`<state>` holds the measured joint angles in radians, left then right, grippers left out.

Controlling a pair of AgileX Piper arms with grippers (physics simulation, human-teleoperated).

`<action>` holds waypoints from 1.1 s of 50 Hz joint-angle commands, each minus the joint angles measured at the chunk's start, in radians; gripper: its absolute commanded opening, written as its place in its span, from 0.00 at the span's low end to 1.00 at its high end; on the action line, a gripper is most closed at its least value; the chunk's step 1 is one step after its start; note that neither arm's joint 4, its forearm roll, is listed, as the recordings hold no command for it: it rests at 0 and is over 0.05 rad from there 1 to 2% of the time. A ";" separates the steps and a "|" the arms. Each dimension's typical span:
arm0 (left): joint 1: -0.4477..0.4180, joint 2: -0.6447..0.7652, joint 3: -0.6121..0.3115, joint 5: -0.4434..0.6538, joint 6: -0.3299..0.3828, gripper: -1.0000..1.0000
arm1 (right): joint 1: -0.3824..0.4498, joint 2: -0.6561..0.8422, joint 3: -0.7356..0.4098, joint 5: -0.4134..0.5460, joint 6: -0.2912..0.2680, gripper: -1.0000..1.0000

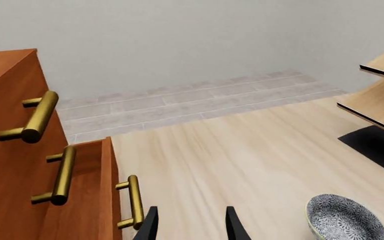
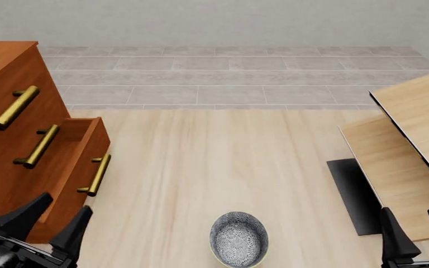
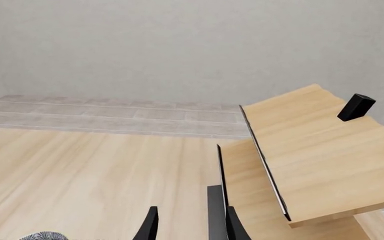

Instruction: Close the bottom drawer of the cabinet.

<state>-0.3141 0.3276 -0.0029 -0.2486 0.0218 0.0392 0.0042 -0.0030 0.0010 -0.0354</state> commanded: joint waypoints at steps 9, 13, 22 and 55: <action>-0.136 0.370 -0.017 -0.284 -0.042 1.00 | 0.007 0.005 0.001 -0.001 -0.007 1.00; -0.151 0.473 -0.021 -0.362 -0.062 1.00 | 0.009 0.005 0.000 0.000 -0.008 1.00; -0.157 0.622 -0.040 -0.464 -0.116 1.00 | 0.009 0.007 0.001 -0.002 -0.012 1.00; -0.065 1.196 -0.043 -0.882 -0.239 1.00 | 0.014 0.005 0.001 -0.001 -0.022 1.00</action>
<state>-0.4028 1.3939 -0.0374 -1.0450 -0.1961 0.0525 0.0097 -0.0021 0.0004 -0.0548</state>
